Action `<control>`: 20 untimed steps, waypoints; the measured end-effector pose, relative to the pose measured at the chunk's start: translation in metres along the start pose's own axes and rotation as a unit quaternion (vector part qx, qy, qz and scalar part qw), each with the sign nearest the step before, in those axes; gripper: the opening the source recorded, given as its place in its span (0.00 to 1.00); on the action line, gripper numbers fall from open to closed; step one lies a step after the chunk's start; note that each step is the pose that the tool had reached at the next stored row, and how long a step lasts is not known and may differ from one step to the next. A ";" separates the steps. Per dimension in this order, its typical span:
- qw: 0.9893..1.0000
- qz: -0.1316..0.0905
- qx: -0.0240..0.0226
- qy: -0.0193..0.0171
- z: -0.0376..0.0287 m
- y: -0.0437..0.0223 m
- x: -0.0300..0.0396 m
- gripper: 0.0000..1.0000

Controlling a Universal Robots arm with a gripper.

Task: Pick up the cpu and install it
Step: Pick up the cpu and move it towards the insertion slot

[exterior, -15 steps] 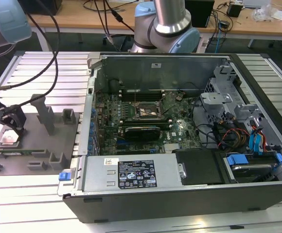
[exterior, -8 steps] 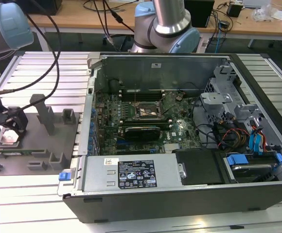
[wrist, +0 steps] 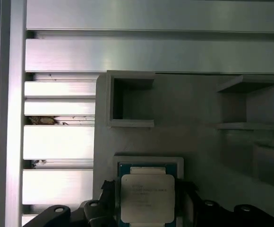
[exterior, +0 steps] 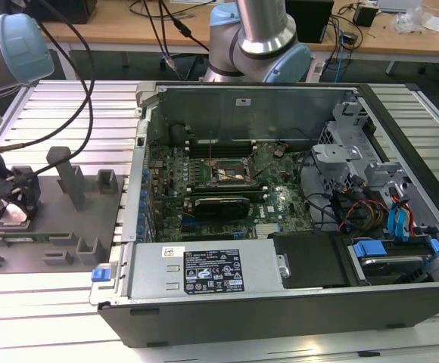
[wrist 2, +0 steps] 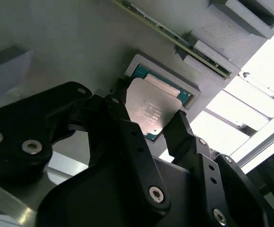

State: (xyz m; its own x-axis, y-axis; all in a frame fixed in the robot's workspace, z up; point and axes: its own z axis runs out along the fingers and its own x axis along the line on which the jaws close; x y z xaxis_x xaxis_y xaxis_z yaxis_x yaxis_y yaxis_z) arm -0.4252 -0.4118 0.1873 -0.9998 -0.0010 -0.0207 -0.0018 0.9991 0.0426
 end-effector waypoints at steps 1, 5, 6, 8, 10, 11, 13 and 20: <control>1.000 0.000 0.000 0.000 0.0000 0.0001 0.0000 0.64; 1.000 0.000 0.000 0.000 0.0000 0.0001 0.0000 0.56; 1.000 0.000 0.000 0.000 0.0000 0.0001 0.0000 0.56; 1.000 0.000 0.000 0.000 0.0000 0.0002 0.0000 0.55; 1.000 0.000 0.000 0.000 0.0000 0.0002 0.0000 0.55; 1.000 0.000 0.000 0.000 0.0000 0.0003 0.0000 0.55; 1.000 0.000 0.000 0.000 0.0000 0.0003 0.0000 0.55; 1.000 0.000 0.000 0.000 -0.0057 0.0006 -0.0001 0.55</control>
State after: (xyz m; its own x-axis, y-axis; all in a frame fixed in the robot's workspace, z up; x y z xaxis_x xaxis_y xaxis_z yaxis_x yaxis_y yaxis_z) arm -0.4252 -0.4114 0.1930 -0.9998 -0.0010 -0.0208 -0.0019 0.9991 0.0426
